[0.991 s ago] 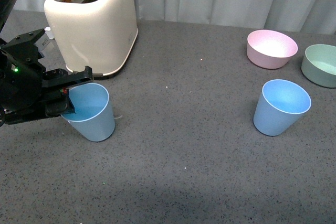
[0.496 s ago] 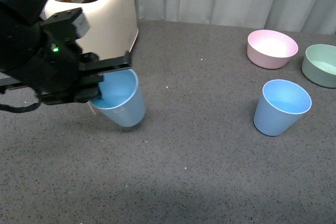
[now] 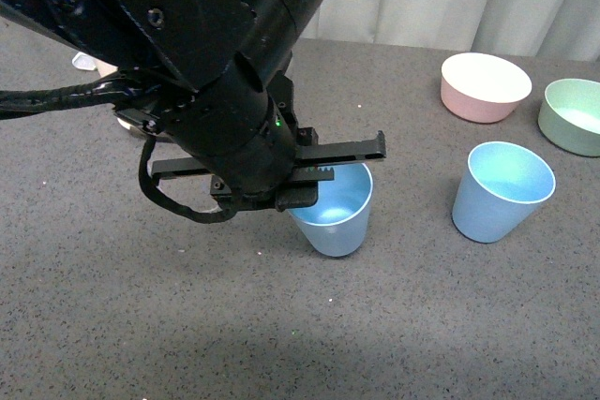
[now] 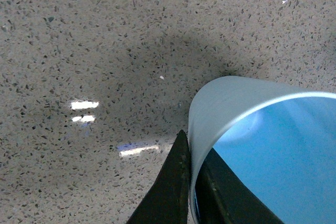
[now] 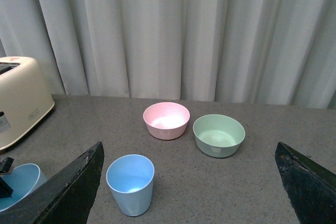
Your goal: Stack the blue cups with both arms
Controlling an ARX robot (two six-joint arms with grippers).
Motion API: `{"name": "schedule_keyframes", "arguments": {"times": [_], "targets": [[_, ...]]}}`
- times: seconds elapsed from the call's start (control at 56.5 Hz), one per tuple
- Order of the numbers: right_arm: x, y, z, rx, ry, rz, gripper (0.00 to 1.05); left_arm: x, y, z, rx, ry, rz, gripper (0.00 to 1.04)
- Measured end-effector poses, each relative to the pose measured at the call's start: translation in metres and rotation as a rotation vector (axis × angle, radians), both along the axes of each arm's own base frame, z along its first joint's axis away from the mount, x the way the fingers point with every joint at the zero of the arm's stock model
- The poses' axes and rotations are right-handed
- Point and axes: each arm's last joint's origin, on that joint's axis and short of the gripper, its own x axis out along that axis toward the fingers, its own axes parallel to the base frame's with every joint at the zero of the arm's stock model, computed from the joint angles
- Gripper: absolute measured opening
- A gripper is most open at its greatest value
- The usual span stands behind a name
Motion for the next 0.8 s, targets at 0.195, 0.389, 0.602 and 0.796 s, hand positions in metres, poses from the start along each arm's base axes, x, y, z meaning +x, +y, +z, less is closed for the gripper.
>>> {"name": "schedule_keyframes", "arguments": {"times": [0.195, 0.389, 0.602, 0.796], "targets": [[0.000, 0.000, 0.000, 0.000, 0.000, 0.000, 0.95, 0.004, -0.006, -0.002, 0.012, 0.008, 0.011, 0.04], [0.000, 0.000, 0.000, 0.000, 0.000, 0.000, 0.95, 0.007, -0.007, -0.002, 0.027, 0.016, 0.019, 0.04], [0.000, 0.000, 0.000, 0.000, 0.000, 0.000, 0.95, 0.007, -0.007, 0.000, 0.010, 0.009, 0.014, 0.37], [0.000, 0.000, 0.000, 0.000, 0.000, 0.000, 0.95, 0.006, -0.005, 0.021, -0.046, -0.053, 0.019, 0.67]]}}
